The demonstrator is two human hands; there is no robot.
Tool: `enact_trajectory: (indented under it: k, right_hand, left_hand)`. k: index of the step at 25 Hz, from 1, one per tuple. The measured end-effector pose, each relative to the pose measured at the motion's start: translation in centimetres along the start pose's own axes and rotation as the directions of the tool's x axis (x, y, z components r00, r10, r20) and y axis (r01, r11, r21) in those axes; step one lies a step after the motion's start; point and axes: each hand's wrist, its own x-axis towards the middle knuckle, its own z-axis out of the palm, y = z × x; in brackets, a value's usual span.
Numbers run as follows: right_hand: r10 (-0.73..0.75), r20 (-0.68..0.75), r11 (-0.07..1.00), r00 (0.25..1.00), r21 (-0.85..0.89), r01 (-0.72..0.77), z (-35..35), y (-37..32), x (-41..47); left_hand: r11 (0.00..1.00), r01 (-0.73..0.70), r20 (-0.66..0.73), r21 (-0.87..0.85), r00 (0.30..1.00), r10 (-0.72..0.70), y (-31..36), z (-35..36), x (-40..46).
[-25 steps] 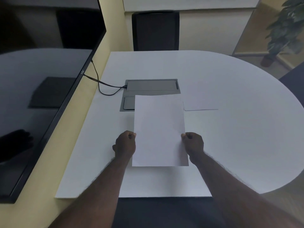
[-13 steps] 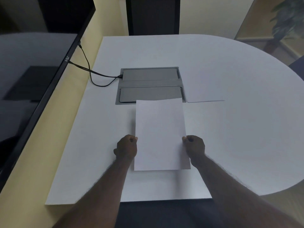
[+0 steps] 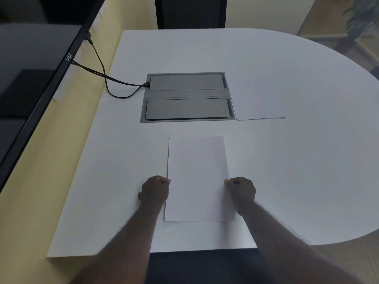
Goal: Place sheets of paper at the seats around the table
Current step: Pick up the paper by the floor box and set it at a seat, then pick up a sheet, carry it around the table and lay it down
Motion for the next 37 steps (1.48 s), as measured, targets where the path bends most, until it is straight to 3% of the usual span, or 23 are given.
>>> enact_trajectory:
  k: [6,19,23,30,37]
  right_hand:
    - [0.009,-0.07,1.0,0.998,-0.005,-0.009,0.6,0.2,0.0]
    - [-0.005,-0.079,0.997,0.997,0.074,0.01,-1.2,-0.4,-0.3]
    - [-0.076,-0.108,0.993,0.991,0.079,0.084,-2.9,-1.9,-1.0]
    - [-0.393,-0.117,0.919,0.912,-0.083,0.385,-7.4,-3.6,-3.5]
    - [-0.466,-0.217,0.882,0.858,-0.034,0.47,-13.6,-4.4,-6.5]
  left_hand:
    - [0.999,0.042,-0.009,-0.03,0.999,-0.042,0.0,0.3,-0.4]
    - [0.989,0.01,-0.03,-0.147,0.999,-0.014,0.3,-0.8,-1.3]
    - [0.971,-0.096,-0.09,-0.217,0.993,0.078,1.8,-2.8,-2.3]
    - [0.881,-0.373,-0.193,-0.291,0.925,0.328,4.7,-6.3,-5.2]
    - [0.789,-0.536,-0.183,-0.301,0.844,0.504,7.7,-8.2,-8.5]
